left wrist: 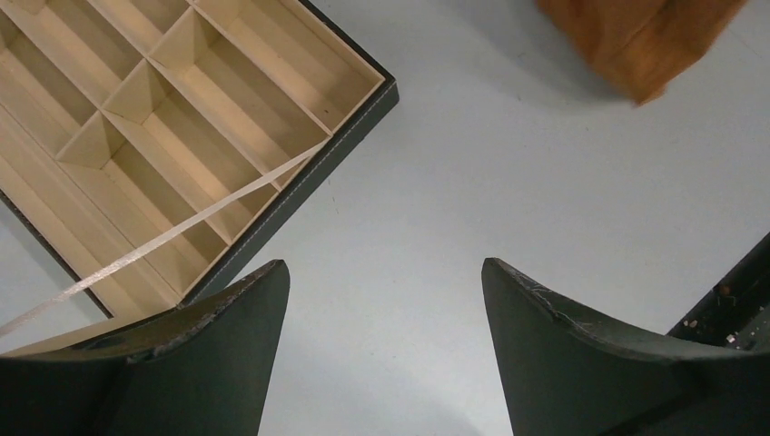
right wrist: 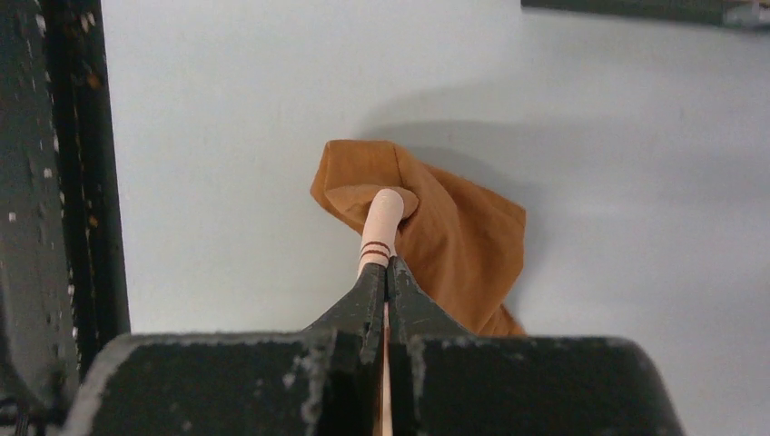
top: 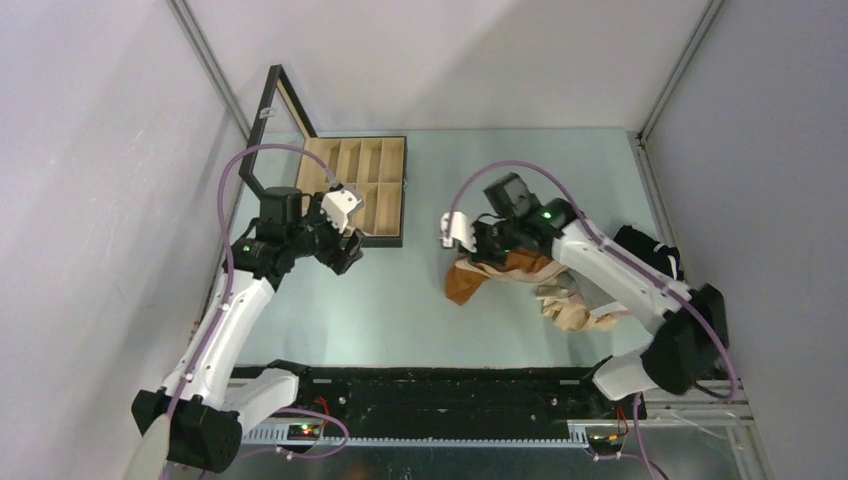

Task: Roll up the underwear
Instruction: Move the underwear to the center of the board, then flatten out the underwear at the center of the board.

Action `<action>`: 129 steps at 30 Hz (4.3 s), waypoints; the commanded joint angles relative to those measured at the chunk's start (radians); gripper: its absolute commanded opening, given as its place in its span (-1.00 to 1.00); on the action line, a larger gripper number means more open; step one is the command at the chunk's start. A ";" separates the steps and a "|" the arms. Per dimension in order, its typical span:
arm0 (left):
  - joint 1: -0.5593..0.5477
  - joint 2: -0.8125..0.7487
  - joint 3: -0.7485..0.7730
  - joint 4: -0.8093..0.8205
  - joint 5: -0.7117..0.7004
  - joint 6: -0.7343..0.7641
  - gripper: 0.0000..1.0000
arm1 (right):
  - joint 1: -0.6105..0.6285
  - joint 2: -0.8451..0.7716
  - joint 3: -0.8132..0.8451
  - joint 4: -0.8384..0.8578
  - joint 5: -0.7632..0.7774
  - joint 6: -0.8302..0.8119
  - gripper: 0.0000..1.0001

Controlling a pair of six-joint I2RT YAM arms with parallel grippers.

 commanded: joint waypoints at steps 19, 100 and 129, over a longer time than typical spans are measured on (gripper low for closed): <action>-0.133 -0.084 -0.195 0.141 0.143 0.233 0.54 | -0.029 0.248 0.231 0.078 -0.148 0.230 0.03; -0.178 0.016 0.021 -0.130 0.300 -0.395 -1.00 | -0.486 -0.260 -0.313 -0.199 -0.551 1.068 -1.00; -0.039 0.585 0.316 -0.037 0.219 -0.777 -0.33 | -0.722 0.103 -0.328 0.321 -0.708 1.577 -0.40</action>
